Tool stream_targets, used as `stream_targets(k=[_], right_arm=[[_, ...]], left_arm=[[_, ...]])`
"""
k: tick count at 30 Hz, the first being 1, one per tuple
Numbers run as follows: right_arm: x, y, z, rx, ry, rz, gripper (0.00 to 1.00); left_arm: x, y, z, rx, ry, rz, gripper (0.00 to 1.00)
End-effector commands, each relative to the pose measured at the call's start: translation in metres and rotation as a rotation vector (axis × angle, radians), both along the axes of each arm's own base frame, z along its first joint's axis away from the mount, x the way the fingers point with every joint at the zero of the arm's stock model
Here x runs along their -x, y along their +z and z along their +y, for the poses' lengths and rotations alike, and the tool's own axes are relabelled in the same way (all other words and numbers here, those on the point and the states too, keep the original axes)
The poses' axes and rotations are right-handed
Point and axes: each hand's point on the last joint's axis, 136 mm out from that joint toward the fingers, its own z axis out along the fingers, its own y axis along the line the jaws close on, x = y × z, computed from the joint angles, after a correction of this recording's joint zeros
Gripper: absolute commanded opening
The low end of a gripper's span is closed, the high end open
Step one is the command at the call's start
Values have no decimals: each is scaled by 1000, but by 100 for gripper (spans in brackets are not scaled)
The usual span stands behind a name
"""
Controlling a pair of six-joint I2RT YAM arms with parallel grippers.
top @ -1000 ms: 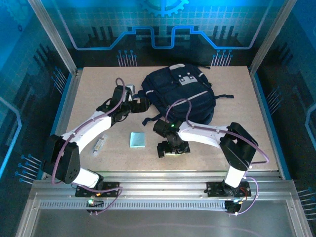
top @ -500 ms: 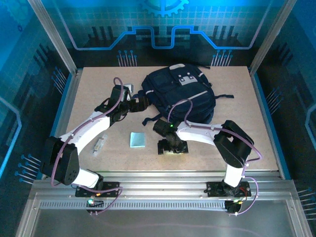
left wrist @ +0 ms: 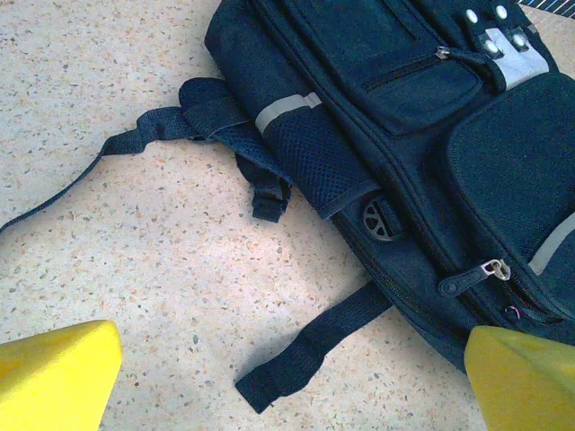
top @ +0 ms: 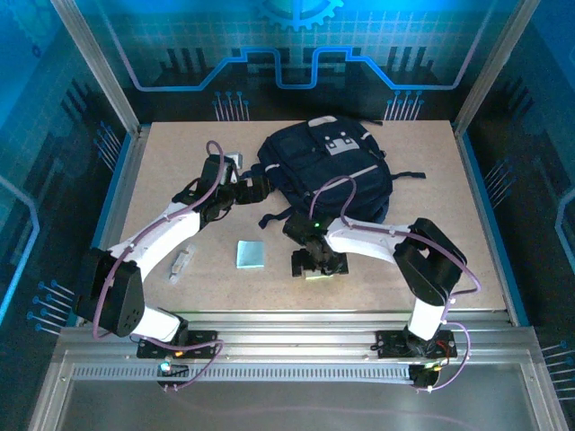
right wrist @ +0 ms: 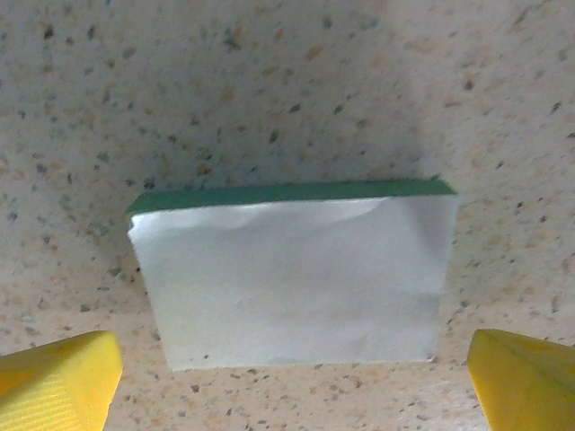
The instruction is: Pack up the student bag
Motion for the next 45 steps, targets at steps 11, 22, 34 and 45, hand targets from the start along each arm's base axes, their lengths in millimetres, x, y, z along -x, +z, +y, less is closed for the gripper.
stream_targets(k=[11,22,34,45], right_arm=[[-17,-23,-4,17,53,-24,88],[-16,-22,-2,-20,63,-42,63],[-68,68,-23,-240,28,-180,62],[-131,100,-157,-294,-368,-377,63]], left_arm=[[2,7,-6,49,-24,9,99],[-3,20,-11,50,-47,5,99],[-12,35,-36,106,-145,-11,99],[4,34,-152,-97,-548,-91,92]])
